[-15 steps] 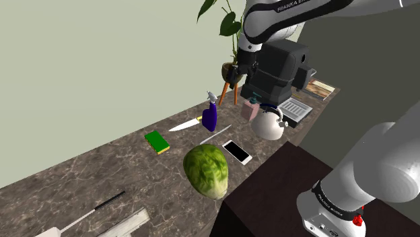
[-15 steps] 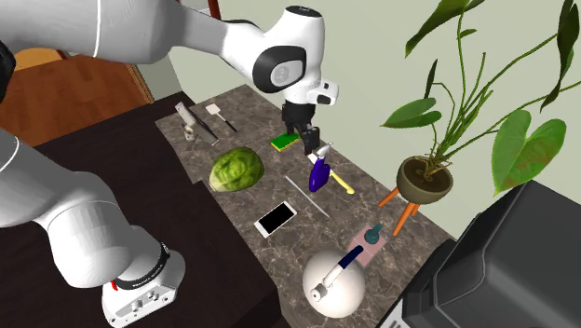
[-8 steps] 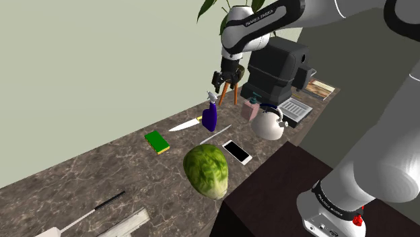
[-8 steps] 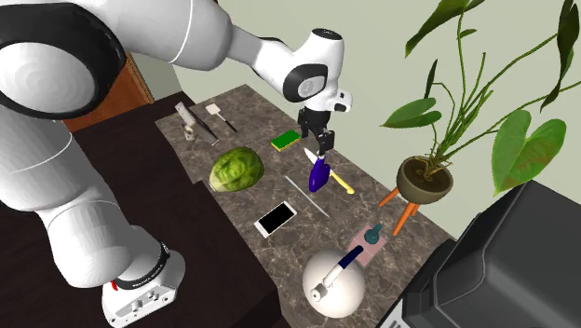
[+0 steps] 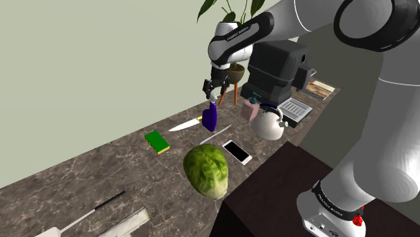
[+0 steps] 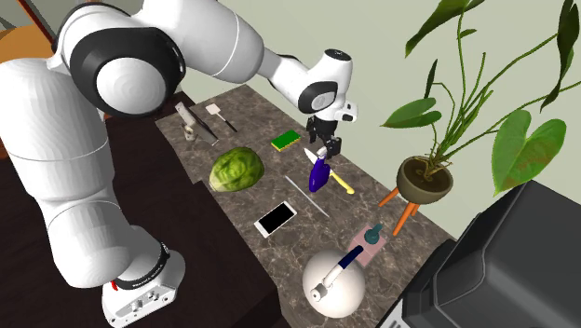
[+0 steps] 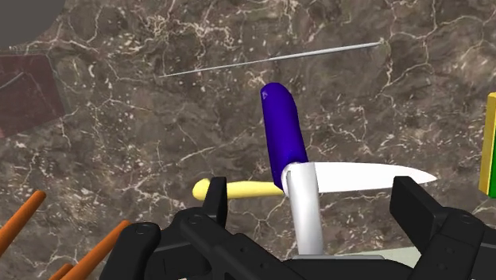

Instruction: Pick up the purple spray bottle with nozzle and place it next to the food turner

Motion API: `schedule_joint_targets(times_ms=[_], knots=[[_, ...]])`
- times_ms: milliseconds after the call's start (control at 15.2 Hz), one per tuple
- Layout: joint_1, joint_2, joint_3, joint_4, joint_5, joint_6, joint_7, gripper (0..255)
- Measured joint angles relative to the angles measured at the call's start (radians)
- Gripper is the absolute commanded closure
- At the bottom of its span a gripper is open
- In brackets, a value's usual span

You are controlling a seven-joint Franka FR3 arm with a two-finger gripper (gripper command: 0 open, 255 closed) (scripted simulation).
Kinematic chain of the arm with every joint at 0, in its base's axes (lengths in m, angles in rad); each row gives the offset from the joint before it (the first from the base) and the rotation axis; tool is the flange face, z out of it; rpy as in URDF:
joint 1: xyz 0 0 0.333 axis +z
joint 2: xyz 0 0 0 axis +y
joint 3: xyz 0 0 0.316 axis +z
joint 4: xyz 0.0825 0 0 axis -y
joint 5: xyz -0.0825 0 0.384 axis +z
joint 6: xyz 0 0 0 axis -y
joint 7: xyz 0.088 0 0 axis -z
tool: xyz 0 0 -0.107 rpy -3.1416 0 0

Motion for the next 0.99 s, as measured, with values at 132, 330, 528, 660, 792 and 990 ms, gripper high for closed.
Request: schedule_joint_targets(times_ms=[132,330,528,660,792,990], knots=[[0.0,0.016,0.001,-0.008,0.003,0.024,-0.002,0],[-0.001,0.029,0.003,-0.019,0.005,0.048,-0.004,0],[-0.002,0.034,0.003,-0.018,0.006,0.052,-0.005,0],[-0.002,0.035,0.003,-0.018,0.006,0.053,-0.005,0],[-0.002,0.035,0.003,-0.018,0.006,0.053,-0.005,255],[-0.002,0.035,0.003,-0.018,0.006,0.053,-0.005,255]])
